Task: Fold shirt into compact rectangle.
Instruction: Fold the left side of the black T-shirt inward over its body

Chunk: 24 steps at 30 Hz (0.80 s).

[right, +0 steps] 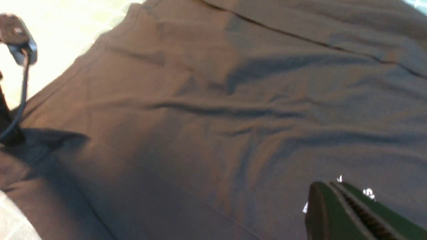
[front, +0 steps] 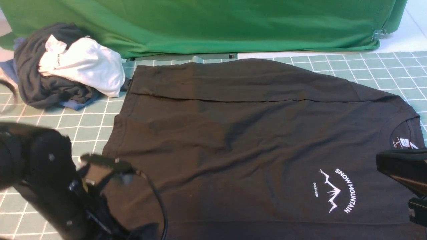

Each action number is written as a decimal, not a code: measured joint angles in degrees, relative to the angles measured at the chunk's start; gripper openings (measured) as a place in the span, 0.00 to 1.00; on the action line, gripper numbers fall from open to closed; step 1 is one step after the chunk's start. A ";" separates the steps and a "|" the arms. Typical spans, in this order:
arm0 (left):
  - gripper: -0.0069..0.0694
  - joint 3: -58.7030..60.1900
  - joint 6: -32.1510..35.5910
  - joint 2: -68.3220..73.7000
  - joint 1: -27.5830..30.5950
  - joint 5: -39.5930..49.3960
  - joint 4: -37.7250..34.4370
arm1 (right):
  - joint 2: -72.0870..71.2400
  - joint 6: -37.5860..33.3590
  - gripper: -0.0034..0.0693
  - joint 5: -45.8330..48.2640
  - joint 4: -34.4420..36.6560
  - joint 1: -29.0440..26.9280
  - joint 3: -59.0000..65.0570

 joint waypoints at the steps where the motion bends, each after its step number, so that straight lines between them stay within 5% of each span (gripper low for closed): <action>1: 0.11 -1.17 0.13 -0.85 0.00 0.15 0.00 | 0.00 0.00 0.06 -0.05 0.00 0.00 0.00; 11: 0.11 -20.74 -3.53 -2.35 0.00 0.97 11.34 | 0.00 0.00 0.06 -0.43 0.00 0.00 0.03; 24: 0.11 -36.88 -11.18 18.30 0.00 0.31 24.29 | 0.00 0.00 0.06 -0.64 0.00 0.00 0.03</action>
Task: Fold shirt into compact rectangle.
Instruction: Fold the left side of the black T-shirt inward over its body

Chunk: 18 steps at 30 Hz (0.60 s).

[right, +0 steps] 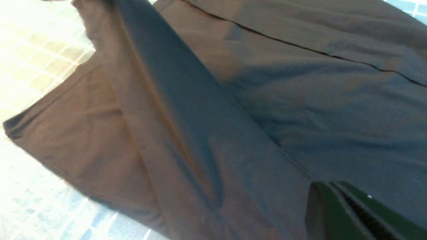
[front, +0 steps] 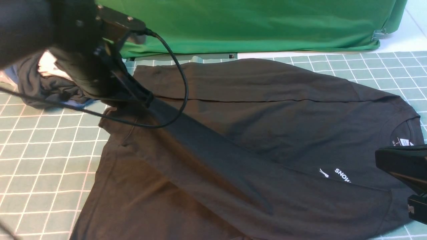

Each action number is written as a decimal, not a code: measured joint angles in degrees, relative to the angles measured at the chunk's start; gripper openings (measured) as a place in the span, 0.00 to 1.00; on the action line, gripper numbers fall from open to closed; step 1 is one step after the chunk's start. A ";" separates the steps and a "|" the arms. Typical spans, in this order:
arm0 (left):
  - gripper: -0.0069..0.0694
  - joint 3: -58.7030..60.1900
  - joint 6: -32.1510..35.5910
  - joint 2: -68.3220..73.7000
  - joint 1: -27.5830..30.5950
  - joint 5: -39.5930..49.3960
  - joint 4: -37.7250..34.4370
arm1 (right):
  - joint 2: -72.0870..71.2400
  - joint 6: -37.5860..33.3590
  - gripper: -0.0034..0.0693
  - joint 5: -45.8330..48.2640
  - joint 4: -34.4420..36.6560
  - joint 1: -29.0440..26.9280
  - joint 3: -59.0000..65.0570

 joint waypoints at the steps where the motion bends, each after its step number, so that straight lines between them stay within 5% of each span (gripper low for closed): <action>1: 0.11 -0.29 -0.29 0.63 0.00 -0.07 0.33 | 0.00 0.00 0.06 0.00 0.00 0.00 0.00; 18: 0.11 -6.24 -6.35 13.18 0.07 -5.13 9.28 | 0.00 0.00 0.07 0.20 0.00 0.00 0.00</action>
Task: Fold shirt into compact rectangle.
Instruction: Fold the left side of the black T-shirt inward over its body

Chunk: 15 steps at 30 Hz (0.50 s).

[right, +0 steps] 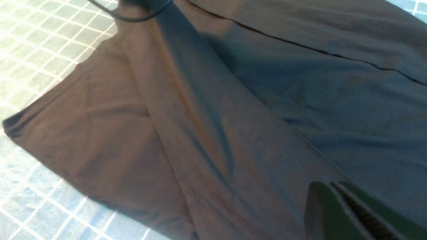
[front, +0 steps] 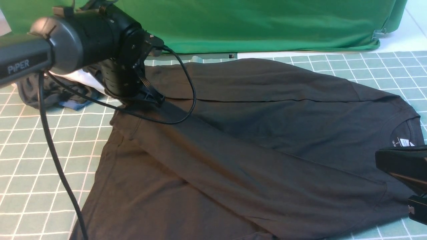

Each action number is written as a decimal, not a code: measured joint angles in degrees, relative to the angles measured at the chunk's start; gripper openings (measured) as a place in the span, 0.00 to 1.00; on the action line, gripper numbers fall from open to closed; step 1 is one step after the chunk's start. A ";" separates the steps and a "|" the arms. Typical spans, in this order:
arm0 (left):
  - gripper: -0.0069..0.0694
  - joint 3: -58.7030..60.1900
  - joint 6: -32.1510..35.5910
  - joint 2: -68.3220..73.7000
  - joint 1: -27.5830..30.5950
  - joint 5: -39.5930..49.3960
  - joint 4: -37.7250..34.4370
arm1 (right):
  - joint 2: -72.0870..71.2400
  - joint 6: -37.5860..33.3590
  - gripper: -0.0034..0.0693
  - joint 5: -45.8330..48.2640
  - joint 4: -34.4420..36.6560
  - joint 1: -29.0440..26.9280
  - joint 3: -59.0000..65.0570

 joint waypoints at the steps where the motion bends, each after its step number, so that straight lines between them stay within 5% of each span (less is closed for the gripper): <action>1: 0.11 0.00 -0.09 0.06 0.00 -0.36 0.00 | 0.00 0.00 0.07 0.00 0.00 0.00 0.00; 10: 0.13 -0.01 -1.03 0.48 0.21 -3.15 -0.06 | 0.00 1.03 0.07 0.00 0.00 0.00 0.00; 15: 0.27 -0.01 -1.34 0.71 0.44 -3.91 -0.06 | 0.00 1.60 0.07 0.50 0.00 0.00 0.00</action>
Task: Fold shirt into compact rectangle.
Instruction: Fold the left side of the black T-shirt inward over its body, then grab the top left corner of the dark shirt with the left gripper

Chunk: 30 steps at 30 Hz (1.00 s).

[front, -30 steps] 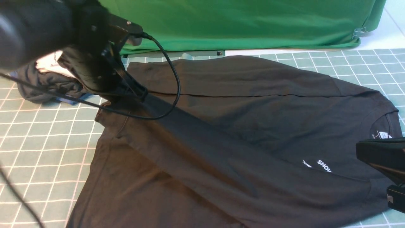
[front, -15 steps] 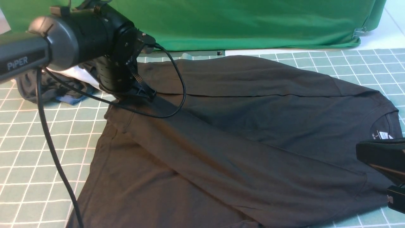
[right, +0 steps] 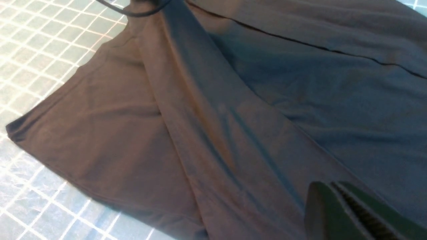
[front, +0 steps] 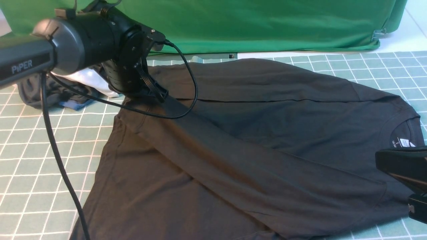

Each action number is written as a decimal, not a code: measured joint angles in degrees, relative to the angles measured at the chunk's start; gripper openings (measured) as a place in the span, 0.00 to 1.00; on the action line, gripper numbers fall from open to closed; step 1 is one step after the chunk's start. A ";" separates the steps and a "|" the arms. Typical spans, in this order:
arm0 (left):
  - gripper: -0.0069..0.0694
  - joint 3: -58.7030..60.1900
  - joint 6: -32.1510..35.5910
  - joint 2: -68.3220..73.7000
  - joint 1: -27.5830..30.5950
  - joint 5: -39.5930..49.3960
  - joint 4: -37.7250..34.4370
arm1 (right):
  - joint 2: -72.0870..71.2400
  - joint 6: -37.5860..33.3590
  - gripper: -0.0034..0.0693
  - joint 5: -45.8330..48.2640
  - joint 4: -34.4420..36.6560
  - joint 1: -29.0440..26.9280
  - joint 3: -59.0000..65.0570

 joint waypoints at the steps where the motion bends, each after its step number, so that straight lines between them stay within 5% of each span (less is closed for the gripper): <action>1: 0.31 0.00 0.00 -0.01 0.00 -0.13 0.00 | 0.00 0.00 0.07 0.00 0.00 0.00 0.00; 6: 0.55 0.00 -0.66 -0.01 0.06 -0.26 0.68 | 0.00 0.06 0.08 0.18 0.00 0.00 0.00; 10: 0.63 -0.61 -7.67 0.12 0.19 0.54 1.46 | 0.00 0.06 0.09 0.20 0.00 0.00 0.00; 14: 0.61 -4.08 -12.80 0.86 3.00 1.32 -6.14 | 0.00 0.06 0.09 0.30 0.00 0.00 0.00; 21: 0.54 -12.12 -5.17 7.96 11.41 0.22 -32.32 | 0.00 0.06 0.10 0.56 0.00 0.00 0.00; 30: 0.53 -19.44 -5.23 16.96 12.71 0.07 -36.01 | 0.00 0.06 0.10 1.03 0.00 0.00 0.00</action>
